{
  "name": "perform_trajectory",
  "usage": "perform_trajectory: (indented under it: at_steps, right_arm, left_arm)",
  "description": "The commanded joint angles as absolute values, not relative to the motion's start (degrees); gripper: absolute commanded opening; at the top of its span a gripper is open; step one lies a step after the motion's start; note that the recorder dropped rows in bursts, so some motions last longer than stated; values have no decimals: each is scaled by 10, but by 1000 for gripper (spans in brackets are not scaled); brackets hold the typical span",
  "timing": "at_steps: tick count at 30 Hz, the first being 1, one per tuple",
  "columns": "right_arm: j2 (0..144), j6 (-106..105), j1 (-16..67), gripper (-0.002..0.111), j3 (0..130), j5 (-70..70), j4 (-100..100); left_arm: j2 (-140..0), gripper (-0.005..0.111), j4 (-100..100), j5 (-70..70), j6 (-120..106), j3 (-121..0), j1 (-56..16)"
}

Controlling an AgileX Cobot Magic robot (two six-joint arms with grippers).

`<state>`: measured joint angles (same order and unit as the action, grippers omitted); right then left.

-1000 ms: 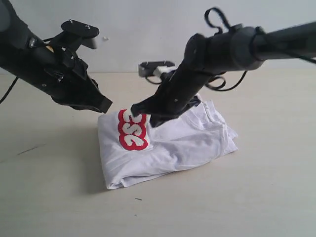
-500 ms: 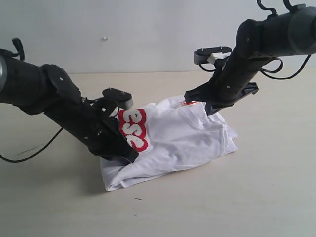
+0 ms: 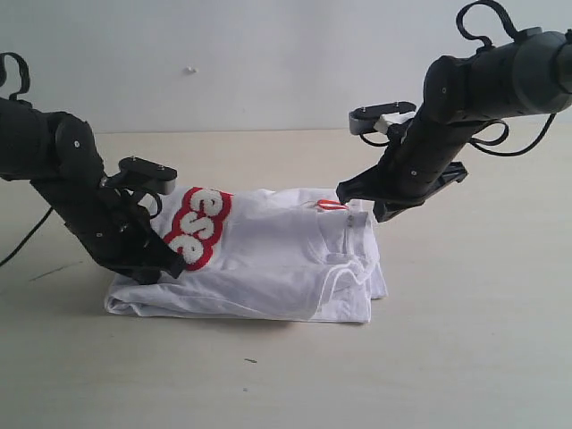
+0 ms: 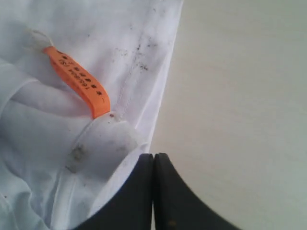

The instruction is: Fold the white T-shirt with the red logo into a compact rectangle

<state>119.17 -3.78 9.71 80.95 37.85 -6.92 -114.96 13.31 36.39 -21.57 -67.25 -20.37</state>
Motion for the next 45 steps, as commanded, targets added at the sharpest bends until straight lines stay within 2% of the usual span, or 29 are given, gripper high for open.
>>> perform_trajectory:
  at_steps: [1, 9, 16, 25, 34, 45]
  right_arm:
    - [1180, -58, 96, 0, 809, 379, -89]
    - [1181, -84, 96, 0, 809, 376, -133]
    - [1162, -94, 96, 0, 809, 384, -128]
    - [1086, -94, 96, 0, 805, 366, -129]
    - [940, -94, 96, 0, 702, 272, -129]
    - [678, -86, 96, 0, 580, 213, -130]
  left_arm:
    - [-1145, 0, 133, 397, -220, -668, -203]
    - [-1144, 0, 152, 452, -239, -664, -210]
    - [-1105, 0, 169, 386, -219, -664, -191]
    - [-979, 0, 238, 352, -275, -663, -183]
    - [-828, 0, 300, 305, -289, -625, -183]
    - [-538, 0, 348, 222, -315, -530, -183]
